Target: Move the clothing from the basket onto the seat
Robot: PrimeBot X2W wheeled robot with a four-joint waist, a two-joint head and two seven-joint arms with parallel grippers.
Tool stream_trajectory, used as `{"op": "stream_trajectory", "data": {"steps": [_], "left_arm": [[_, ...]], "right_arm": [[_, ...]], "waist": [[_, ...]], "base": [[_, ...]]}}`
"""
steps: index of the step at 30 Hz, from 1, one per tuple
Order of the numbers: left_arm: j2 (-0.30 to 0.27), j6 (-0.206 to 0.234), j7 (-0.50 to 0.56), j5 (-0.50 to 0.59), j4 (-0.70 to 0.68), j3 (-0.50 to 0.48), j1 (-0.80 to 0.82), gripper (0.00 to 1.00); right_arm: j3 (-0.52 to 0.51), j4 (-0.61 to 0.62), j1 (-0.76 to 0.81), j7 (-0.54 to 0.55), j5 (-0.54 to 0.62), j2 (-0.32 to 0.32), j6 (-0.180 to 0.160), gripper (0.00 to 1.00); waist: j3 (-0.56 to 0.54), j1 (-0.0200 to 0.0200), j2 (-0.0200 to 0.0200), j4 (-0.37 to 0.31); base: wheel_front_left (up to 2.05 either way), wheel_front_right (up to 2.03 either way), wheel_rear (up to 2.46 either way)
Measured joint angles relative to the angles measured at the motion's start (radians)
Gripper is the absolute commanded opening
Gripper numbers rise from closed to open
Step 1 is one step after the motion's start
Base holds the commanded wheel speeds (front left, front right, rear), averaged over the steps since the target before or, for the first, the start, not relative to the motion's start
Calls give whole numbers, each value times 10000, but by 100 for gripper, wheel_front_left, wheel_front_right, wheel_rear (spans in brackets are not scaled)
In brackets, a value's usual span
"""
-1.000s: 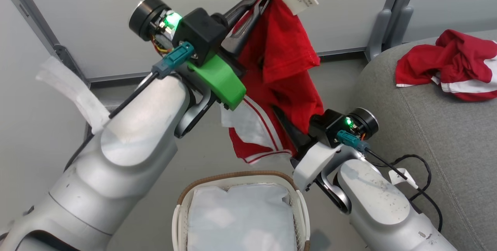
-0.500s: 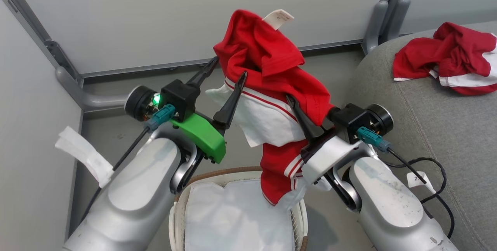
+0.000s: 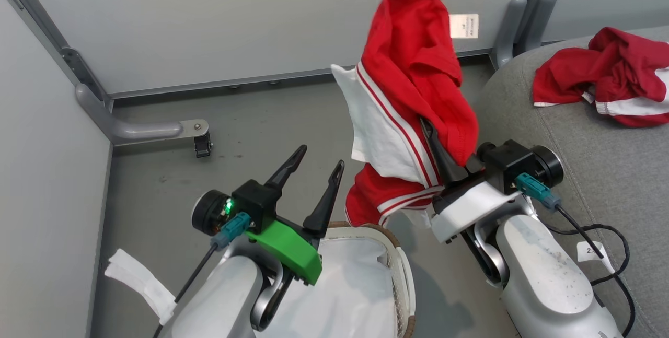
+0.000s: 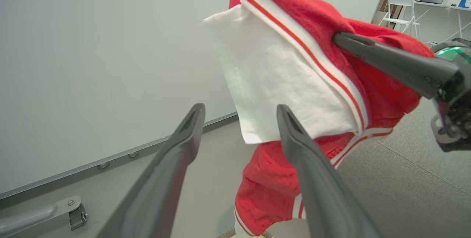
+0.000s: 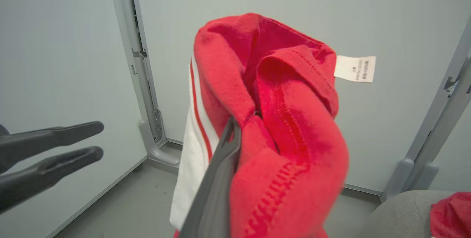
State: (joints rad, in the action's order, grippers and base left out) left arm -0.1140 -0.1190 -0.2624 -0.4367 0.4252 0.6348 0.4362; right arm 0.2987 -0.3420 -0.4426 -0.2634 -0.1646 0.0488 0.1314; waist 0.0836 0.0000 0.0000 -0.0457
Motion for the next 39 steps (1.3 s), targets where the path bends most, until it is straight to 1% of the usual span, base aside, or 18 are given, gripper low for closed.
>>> {"op": "stream_trajectory", "data": {"steps": [5, 11, 19, 23, 30, 39], "left_arm": [[199, -56, 0, 265, -104, -263, -478, 100], [359, -84, 0, 510, -148, -451, -706, 100], [424, -88, 0, 564, -270, -236, -790, 100], [420, -96, -2, 606, -326, -221, -877, 100], [407, -98, -4, 658, -405, -161, -1059, 100], [397, -98, -15, 777, -491, 44, -1043, 100]], "right_arm": [[-314, 77, 219, 0, 90, 2, 0, 0], [-439, 82, 287, 2, 144, 0, 0, 0], [-690, 92, 392, 2, 199, -2, 0, 0], [-924, 140, 444, 0, 299, -2, 0, 0], [-1413, 228, 664, 2, 550, 0, 0, 0], [-1971, 387, 851, 2, 719, 8, 0, 0]], "waist": [[-7, 0, 0, -3], [-28, 0, 0, -64], [-67, 0, 0, -189], [-101, 0, 0, -365], [-128, 1, 0, -1036], [62, 0, 0, -2414]], "base": [[0, 0, 0], [0, 0, 0], [0, 0, 0], [0, 0, 0], [0, 0, 0], [0, 0, 0]]}}
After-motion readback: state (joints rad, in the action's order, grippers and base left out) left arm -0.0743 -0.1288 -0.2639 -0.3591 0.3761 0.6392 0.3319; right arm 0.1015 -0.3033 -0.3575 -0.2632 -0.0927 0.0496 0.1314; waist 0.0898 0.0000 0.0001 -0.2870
